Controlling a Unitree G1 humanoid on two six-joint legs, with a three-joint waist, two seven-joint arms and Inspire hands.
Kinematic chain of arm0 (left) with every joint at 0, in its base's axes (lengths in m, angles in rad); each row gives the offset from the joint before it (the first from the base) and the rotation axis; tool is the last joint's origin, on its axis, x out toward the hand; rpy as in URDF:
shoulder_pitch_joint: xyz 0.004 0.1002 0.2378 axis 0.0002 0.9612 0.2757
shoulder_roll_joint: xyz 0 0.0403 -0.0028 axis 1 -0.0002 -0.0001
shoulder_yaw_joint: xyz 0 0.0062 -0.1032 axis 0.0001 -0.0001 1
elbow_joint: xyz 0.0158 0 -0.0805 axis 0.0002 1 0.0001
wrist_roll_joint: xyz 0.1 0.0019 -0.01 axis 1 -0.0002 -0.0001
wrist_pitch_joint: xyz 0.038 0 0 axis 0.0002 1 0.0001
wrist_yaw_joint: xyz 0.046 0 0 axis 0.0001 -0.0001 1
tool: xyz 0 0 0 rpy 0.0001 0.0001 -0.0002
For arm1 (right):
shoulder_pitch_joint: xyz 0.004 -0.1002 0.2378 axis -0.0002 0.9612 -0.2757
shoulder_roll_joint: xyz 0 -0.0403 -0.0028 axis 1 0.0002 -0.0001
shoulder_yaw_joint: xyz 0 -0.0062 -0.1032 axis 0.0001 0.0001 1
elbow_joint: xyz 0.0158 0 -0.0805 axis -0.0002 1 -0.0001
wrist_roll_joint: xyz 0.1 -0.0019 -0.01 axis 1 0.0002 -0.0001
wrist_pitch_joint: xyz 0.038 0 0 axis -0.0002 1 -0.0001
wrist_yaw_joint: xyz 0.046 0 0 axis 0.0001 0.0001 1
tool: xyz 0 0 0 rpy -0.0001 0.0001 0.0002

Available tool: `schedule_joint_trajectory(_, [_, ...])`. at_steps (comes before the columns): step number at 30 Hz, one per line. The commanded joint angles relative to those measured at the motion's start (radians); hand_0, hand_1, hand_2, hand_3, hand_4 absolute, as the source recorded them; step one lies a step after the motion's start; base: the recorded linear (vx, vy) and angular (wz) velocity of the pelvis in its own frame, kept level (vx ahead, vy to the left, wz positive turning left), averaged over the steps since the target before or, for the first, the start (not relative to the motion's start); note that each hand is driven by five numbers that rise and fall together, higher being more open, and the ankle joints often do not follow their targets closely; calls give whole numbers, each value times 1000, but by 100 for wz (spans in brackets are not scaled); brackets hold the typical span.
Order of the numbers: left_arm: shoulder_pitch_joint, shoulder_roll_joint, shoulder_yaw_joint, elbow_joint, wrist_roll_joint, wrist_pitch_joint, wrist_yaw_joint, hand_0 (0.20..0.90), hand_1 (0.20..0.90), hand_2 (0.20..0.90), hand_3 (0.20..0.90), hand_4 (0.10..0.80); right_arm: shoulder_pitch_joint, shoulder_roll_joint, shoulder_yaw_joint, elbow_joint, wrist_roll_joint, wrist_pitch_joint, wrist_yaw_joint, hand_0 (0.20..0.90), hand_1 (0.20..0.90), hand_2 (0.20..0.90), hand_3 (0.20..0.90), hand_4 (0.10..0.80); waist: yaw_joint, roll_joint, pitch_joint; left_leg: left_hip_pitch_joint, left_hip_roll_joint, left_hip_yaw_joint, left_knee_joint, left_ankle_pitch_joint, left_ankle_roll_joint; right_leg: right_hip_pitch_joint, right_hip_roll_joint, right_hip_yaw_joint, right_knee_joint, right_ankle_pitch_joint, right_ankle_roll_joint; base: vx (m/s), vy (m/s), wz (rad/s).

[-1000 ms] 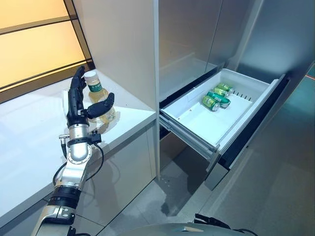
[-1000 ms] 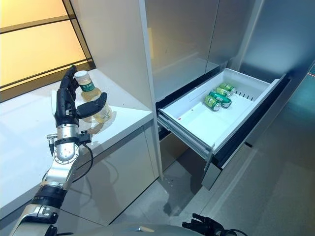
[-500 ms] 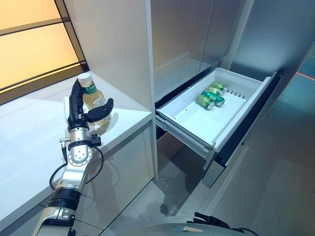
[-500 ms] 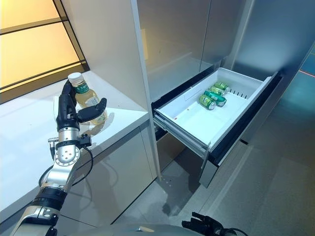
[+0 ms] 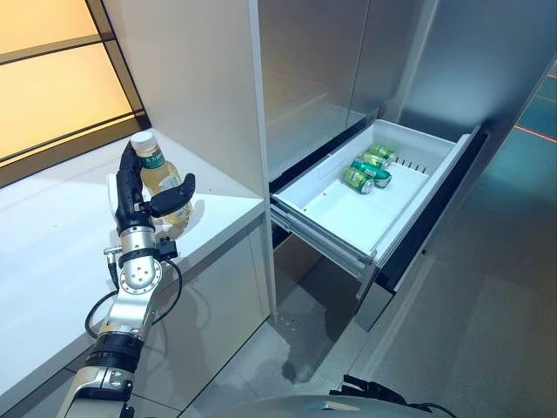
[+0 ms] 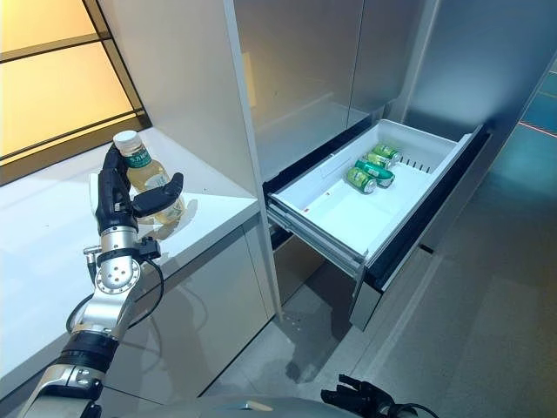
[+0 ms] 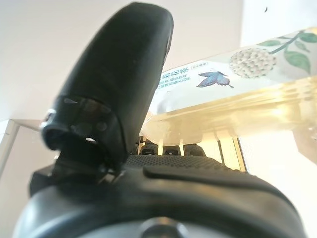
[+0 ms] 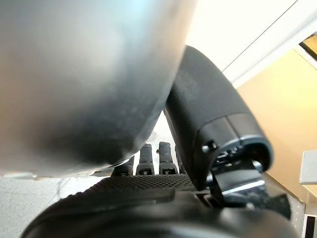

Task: Put drinks into fridge and close the fridge

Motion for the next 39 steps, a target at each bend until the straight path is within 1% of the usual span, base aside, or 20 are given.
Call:
schedule_joint_trajectory(1, [-168, 14, 29, 23, -22, -79, 6, 300, 300, 300, 200, 100, 28, 6, 42, 32, -23, 16, 50, 900, 900, 900, 900, 800, -14, -2, -15, 13, -28, -2, 24, -122, 30, -28, -13, -11, 126, -96, 59, 0, 0, 0])
schedule_joint_trajectory(8, [-167, 15, 19, 9, 0, -69, 6, 300, 300, 300, 200, 100, 22, 4, 56, 9, -16, 20, 62, 900, 900, 900, 900, 800, -11, -1, -15, 15, -33, -21, 20, -122, 32, -27, -10, -5, 125, -96, 57, 0, 0, 0])
schedule_joint_trajectory(12, [-170, 22, 8, -5, -12, -65, -10, 300, 300, 300, 200, 100, 11, 5, 69, -36, 8, 16, 77, 900, 900, 900, 900, 800, -8, 0, -15, 13, -35, -28, 22, -121, 32, -27, -9, -2, 123, -94, 57, 0, 0, 0])
schedule_joint_trajectory(17, [-173, 15, -5, -49, -79, -103, -79, 300, 300, 300, 200, 100, -9, -3, 116, -165, -7, -40, 102, 900, 900, 900, 900, 800, -4, -3, -11, 14, -33, -30, 21, -119, 30, -24, -7, -3, 117, -88, 56, -15, -12, 0])
schedule_joint_trajectory(19, [-173, 10, -11, -80, -89, -116, -98, 300, 300, 300, 200, 100, -17, -2, 129, -238, 12, -39, 119, 900, 900, 900, 900, 800, -3, -4, -10, 14, -32, -32, 21, -117, 29, -24, -7, -4, 117, -87, 55, -40, -32, -1])
schedule_joint_trajectory(22, [-168, -3, -26, -140, -79, -148, -122, 300, 300, 300, 200, 100, -25, 5, 157, -398, 57, -9, 136, 900, 900, 900, 900, 800, 0, -7, -5, 12, -30, -35, 22, -112, 27, -23, -7, -9, 116, -84, 53, -46, -33, 0])
schedule_joint_trajectory(24, [-171, -4, -33, -170, -74, -167, -135, 300, 300, 300, 200, 100, -27, 8, 164, -466, 94, 14, 136, 900, 900, 900, 900, 800, 0, -8, -3, 11, -29, -36, 21, -111, 25, -22, -8, -13, 113, -83, 53, -46, -31, 1])
schedule_joint_trajectory(27, [-171, -9, -37, -243, -73, -204, -173, 300, 300, 300, 200, 100, -23, 20, 174, -633, 161, 94, 145, 900, 900, 900, 900, 800, -1, -11, 1, 10, -26, -39, 19, -104, 21, -20, -10, -21, 108, -79, 52, -45, -31, 1])
schedule_joint_trajectory(28, [-170, -9, -39, -255, -73, -210, -178, 300, 300, 300, 200, 100, -21, 22, 175, -661, 173, 115, 143, 900, 900, 900, 900, 800, -2, -12, 0, 9, -26, -39, 18, -103, 20, -19, -10, -21, 106, -79, 53, -49, -35, 0])
schedule_joint_trajectory(29, [-167, -9, -40, -291, -74, -221, -197, 300, 300, 300, 200, 100, -20, 24, 172, -724, 215, 161, 172, 900, 900, 900, 900, 800, -2, -13, 1, 9, -24, -39, 17, -101, 18, -18, -10, -24, 103, -78, 53, -47, -28, 0])
schedule_joint_trajectory(30, [-167, -7, -42, -309, -81, -236, -215, 300, 300, 300, 200, 100, -20, 25, 177, -759, 252, 178, 195, 900, 900, 900, 900, 800, -2, -14, 0, 9, -24, -41, 15, -100, 18, -18, -10, -25, 101, -76, 53, -54, -29, 1])
schedule_joint_trajectory(32, [-166, -5, -50, -347, -97, -261, -250, 300, 300, 300, 200, 100, -28, 26, 173, -840, 354, 167, 232, 900, 900, 900, 900, 800, 1, -16, 1, 6, -23, -42, 14, -96, 16, -18, -10, -28, 98, -75, 53, -48, -22, 2])
schedule_joint_trajectory(33, [-164, -5, -53, -371, -119, -278, -278, 300, 300, 300, 200, 100, -35, 32, 166, -903, 420, 191, 222, 900, 900, 900, 900, 800, 3, -16, 0, 6, -23, -43, 13, -95, 17, -18, -10, -29, 96, -73, 54, -42, -16, 1])
schedule_joint_trajectory(34, [-163, -5, -55, -381, -127, -285, -290, 300, 300, 300, 200, 100, -39, 34, 163, -921, 448, 193, 222, 900, 900, 900, 900, 800, 4, -16, 1, 5, -24, -44, 12, -94, 17, -18, -10, -30, 95, -72, 54, -49, -11, 1])
schedule_joint_trajectory(35, [-158, -7, -55, -416, -145, -301, -322, 300, 300, 300, 200, 100, -48, 36, 153, -970, 470, 175, 225, 900, 900, 900, 900, 800, 7, -14, 0, 4, -23, -44, 11, -93, 17, -18, -11, -32, 92, -70, 56, -48, -7, 1])
schedule_joint_trajectory(37, [-154, -5, -51, -461, -174, -307, -359, 300, 300, 300, 200, 100, -60, 26, 141, -1028, 465, 150, 230, 900, 900, 900, 900, 800, 8, -14, -1, 1, -22, -44, 10, -92, 18, -20, -12, -34, 89, -69, 57, -52, -6, 0])
schedule_joint_trajectory(39, [-144, 4, -46, -526, -238, -311, -429, 300, 300, 300, 200, 100, -84, -15, 117, -1141, 410, 90, 210, 900, 900, 900, 900, 800, 9, -14, -3, -5, -20, -41, 10, -90, 18, -25, -14, -34, 86, -64, 60, -56, -7, 0])
